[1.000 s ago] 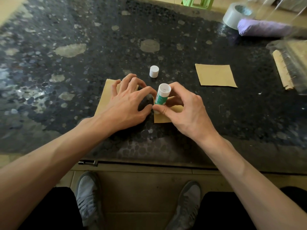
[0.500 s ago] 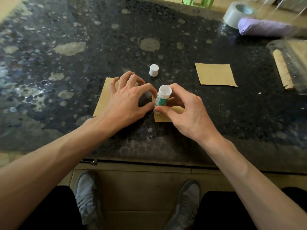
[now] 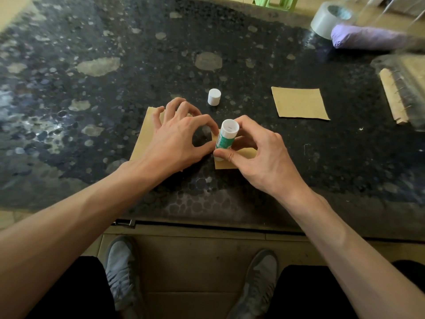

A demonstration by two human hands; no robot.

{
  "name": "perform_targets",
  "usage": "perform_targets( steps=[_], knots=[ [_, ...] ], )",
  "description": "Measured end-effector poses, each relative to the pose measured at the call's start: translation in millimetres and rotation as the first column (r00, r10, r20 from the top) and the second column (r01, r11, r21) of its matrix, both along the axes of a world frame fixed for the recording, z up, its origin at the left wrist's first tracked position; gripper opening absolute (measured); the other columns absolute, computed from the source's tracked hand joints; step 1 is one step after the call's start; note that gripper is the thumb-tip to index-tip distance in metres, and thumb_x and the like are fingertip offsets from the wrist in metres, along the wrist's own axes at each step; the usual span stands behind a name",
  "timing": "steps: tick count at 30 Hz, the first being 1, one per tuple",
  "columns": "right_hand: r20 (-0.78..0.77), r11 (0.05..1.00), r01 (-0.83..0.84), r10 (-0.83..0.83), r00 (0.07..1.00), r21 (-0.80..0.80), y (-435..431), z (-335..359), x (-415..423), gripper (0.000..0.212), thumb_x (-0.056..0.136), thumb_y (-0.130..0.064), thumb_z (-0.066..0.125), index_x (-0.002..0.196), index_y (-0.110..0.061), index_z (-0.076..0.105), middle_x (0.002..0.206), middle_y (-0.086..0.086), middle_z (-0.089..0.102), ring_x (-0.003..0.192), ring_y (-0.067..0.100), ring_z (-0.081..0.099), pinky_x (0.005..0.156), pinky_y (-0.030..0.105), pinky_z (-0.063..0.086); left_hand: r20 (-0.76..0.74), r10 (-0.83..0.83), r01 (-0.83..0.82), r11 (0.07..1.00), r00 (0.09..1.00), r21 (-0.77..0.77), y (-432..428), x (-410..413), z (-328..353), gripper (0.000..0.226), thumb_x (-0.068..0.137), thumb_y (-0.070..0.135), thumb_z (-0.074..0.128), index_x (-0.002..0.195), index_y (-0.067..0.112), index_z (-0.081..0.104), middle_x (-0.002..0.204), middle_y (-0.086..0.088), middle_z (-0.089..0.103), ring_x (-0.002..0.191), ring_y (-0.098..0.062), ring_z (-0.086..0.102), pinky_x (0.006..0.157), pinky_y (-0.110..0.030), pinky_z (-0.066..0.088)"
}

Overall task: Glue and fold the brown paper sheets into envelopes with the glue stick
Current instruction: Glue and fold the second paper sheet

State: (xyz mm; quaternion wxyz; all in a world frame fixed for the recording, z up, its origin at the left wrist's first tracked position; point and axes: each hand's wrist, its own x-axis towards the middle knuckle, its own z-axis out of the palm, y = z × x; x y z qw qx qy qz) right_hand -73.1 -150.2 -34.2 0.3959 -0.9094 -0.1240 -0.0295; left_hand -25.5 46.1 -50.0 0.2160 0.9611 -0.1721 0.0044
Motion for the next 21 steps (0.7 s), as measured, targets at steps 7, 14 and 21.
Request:
perform_targets(
  steps=[7, 14, 21],
  knots=[
    [-0.069, 0.998, -0.051, 0.048, 0.996, -0.041, -1.3, 0.3, -0.3, 0.030, 0.095, -0.022, 0.076, 0.121, -0.025, 0.062, 0.116, -0.014, 0.070, 0.114, -0.001, 0.061, 0.095, 0.011, 0.050, 0.030, 0.002, -0.002, 1.000, 1.000, -0.016, 0.7, -1.0, -2.1, 0.033, 0.091, 0.060, 0.065, 0.121, 0.045, 0.065, 0.130, 0.008, 0.050, 0.149, -0.020, 0.024, 0.119, -0.051, 0.014],
    [-0.061, 0.999, -0.043, 0.042, 0.997, -0.017, -2.3, 2.7, -3.9, 0.033, 0.091, -0.032, 0.080, 0.119, -0.023, 0.065, 0.114, -0.013, 0.072, 0.110, -0.001, 0.065, 0.094, 0.006, 0.048, 0.025, 0.003, -0.002, 1.000, 1.000, -0.017, 0.6, -0.9, -1.5, 0.034, 0.090, 0.062, 0.064, 0.119, 0.045, 0.066, 0.128, 0.008, 0.050, 0.148, -0.019, 0.025, 0.119, -0.049, 0.014],
    [-0.050, 1.000, -0.019, 0.019, 0.999, 0.004, -3.2, 2.3, -7.8, 0.035, 0.087, -0.037, 0.082, 0.114, -0.024, 0.065, 0.110, -0.014, 0.072, 0.105, -0.002, 0.067, 0.093, 0.010, 0.051, 0.014, 0.003, -0.003, 1.000, 1.000, -0.022, 0.3, -1.7, 0.6, 0.036, 0.089, 0.063, 0.063, 0.120, 0.044, 0.066, 0.130, 0.007, 0.050, 0.148, -0.019, 0.025, 0.119, -0.049, 0.014]
  ],
)
